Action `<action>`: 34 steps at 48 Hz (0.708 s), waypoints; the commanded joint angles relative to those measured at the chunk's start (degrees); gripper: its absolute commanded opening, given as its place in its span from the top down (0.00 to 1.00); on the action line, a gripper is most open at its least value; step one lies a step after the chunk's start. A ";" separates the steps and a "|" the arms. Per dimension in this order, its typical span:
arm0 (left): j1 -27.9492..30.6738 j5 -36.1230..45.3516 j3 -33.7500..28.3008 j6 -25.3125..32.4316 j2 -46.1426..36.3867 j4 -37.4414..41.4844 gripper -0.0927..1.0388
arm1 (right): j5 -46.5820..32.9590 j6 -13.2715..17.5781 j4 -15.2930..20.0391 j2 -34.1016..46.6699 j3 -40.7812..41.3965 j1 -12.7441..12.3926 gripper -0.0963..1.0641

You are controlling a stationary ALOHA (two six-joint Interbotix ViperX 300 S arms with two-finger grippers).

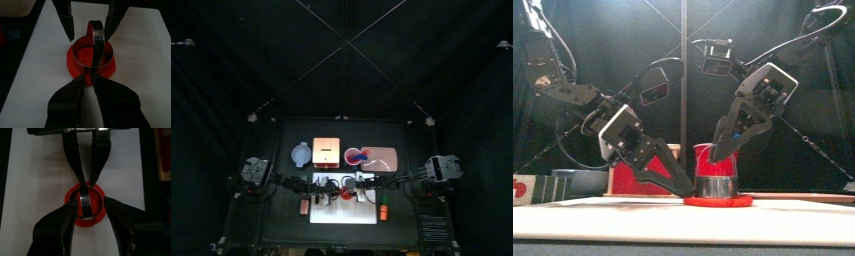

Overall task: Get the cutter from the drawer then cut the dough then place the extra dough in the bowl
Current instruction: Cut the dough

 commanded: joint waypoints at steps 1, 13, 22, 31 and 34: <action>0.44 1.49 -1.23 0.00 0.70 0.09 0.36 | 0.35 0.00 -0.09 -0.53 -1.49 0.18 0.22; 0.44 2.29 -1.58 0.00 1.05 0.09 0.36 | 1.32 0.18 -0.09 0.18 -1.67 0.18 0.22; 0.44 2.29 -1.32 0.00 0.97 0.00 0.36 | 2.64 0.18 0.00 0.09 -1.93 0.26 0.32; 0.44 2.37 -1.23 0.00 1.05 0.00 0.36 | 2.81 -0.26 -0.18 -1.14 -2.29 0.53 0.54; 0.44 2.55 -1.23 -0.09 1.05 0.00 0.36 | 2.81 -0.26 -0.18 -1.93 -2.46 0.70 0.58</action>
